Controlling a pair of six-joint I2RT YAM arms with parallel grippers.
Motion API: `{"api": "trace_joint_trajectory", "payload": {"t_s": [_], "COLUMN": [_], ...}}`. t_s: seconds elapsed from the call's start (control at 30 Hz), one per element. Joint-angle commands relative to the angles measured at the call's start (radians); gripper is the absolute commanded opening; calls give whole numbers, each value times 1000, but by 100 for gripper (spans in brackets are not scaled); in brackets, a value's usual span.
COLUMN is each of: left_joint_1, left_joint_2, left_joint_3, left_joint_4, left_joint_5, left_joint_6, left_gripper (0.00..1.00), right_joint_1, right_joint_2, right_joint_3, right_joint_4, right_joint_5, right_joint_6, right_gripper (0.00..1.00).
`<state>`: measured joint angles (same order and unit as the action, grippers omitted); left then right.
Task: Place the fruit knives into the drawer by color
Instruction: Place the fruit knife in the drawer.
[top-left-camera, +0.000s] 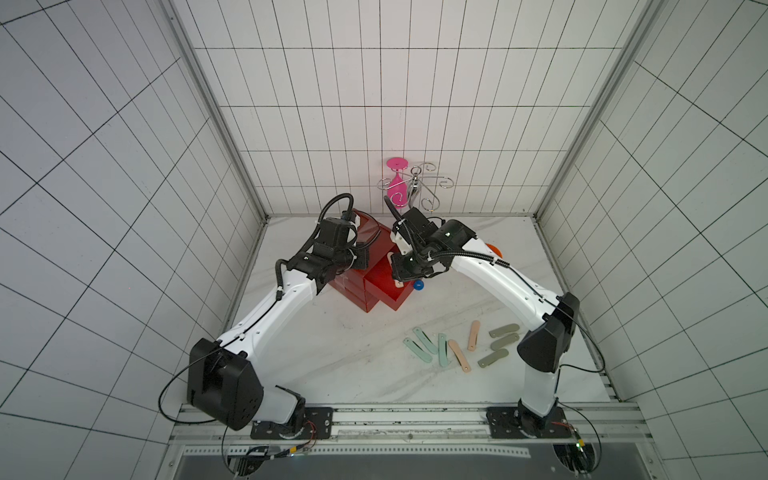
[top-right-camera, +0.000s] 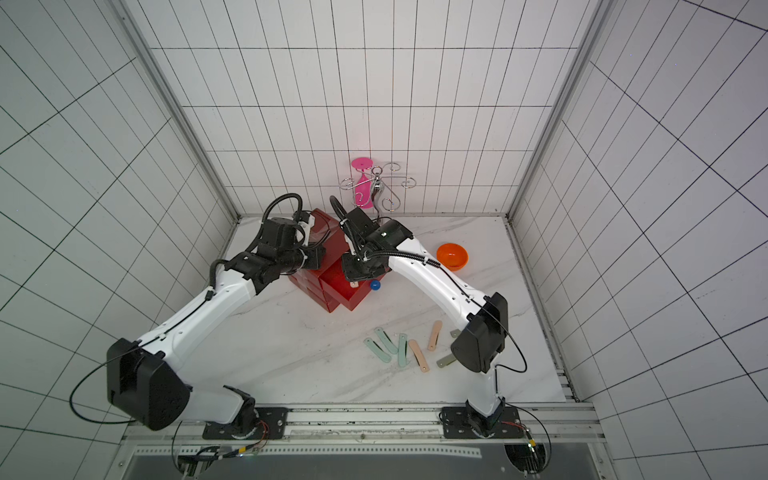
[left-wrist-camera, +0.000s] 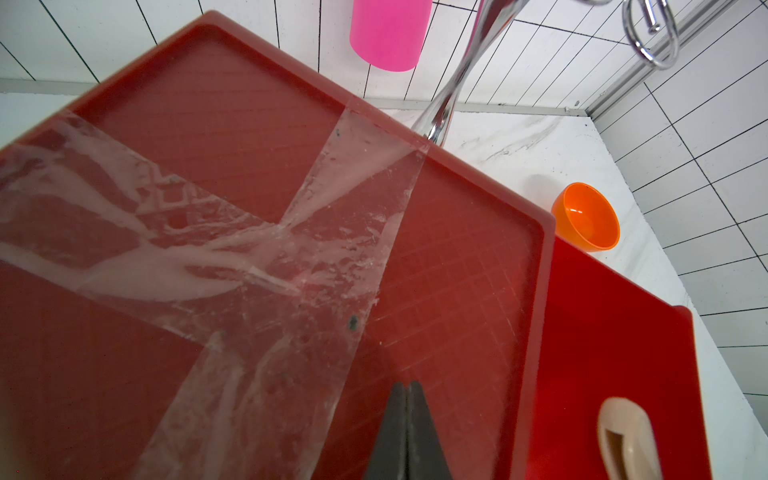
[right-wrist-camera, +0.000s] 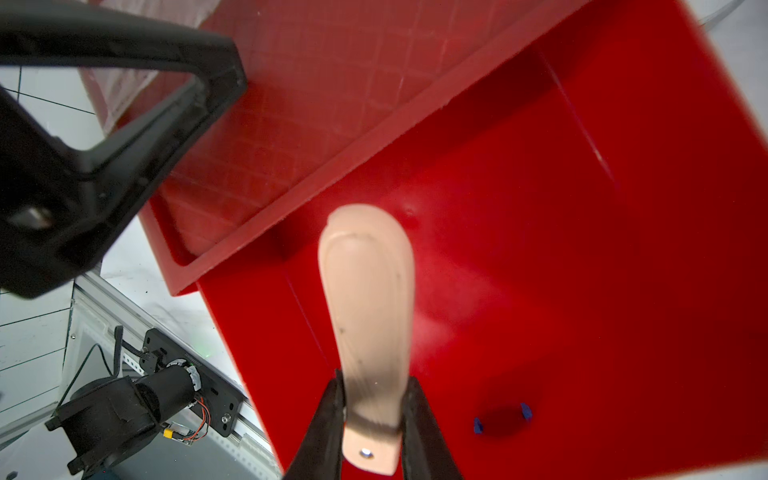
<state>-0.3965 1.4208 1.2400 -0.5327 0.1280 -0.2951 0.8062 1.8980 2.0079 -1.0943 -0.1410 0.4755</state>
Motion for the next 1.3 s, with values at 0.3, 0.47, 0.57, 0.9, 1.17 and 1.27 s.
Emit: {"api": "trace_joint_trajectory", "payload": {"t_s": [0.3, 0.47, 0.57, 0.9, 1.17, 1.27], "left_joint_1": [-1, -1, -1, -1, -1, -1], "left_joint_2": [40, 41, 41, 44, 45, 44], "left_joint_3": [-24, -24, -24, -24, -24, -24], "left_joint_4": [-147, -148, -148, -148, -150, -150], "left_joint_5": [9, 8, 9, 9, 9, 10], "left_joint_6": [7, 7, 7, 6, 7, 7], "left_gripper": [0, 0, 0, 0, 0, 0], "right_joint_1": [33, 34, 34, 34, 33, 32], "right_joint_2": [56, 62, 62, 53, -22, -61], "right_joint_3": [86, 92, 92, 110, 149, 150], "right_joint_4": [-15, -13, -12, -10, 7, -5], "right_joint_5": [-12, -8, -5, 14, 70, 92], "right_joint_6": [18, 19, 19, 19, 13, 8], "right_gripper": [23, 27, 28, 31, 32, 33]}}
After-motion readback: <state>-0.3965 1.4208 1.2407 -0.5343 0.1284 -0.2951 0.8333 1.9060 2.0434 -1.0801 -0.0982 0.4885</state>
